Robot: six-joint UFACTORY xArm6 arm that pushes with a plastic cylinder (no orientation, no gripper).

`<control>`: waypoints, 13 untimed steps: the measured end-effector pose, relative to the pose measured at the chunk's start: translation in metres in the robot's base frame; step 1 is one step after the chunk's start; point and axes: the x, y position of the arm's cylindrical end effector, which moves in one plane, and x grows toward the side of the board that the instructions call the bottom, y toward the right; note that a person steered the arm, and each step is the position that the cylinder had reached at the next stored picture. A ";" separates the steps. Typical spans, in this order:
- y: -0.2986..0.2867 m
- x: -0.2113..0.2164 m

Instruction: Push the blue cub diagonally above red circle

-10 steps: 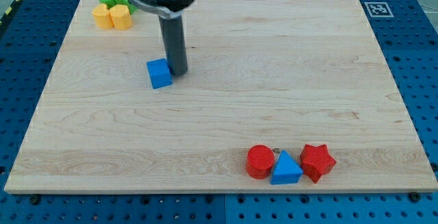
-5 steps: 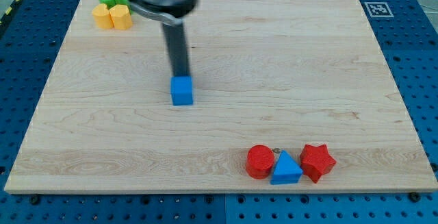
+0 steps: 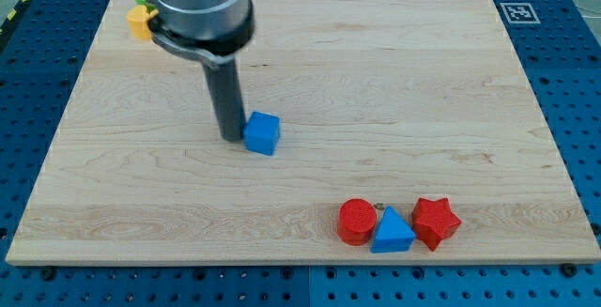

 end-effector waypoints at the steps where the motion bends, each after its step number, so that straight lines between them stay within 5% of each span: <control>1: 0.047 0.027; 3: 0.019 0.019; 5: 0.031 -0.036; 8: 0.108 0.006; 13: 0.082 0.029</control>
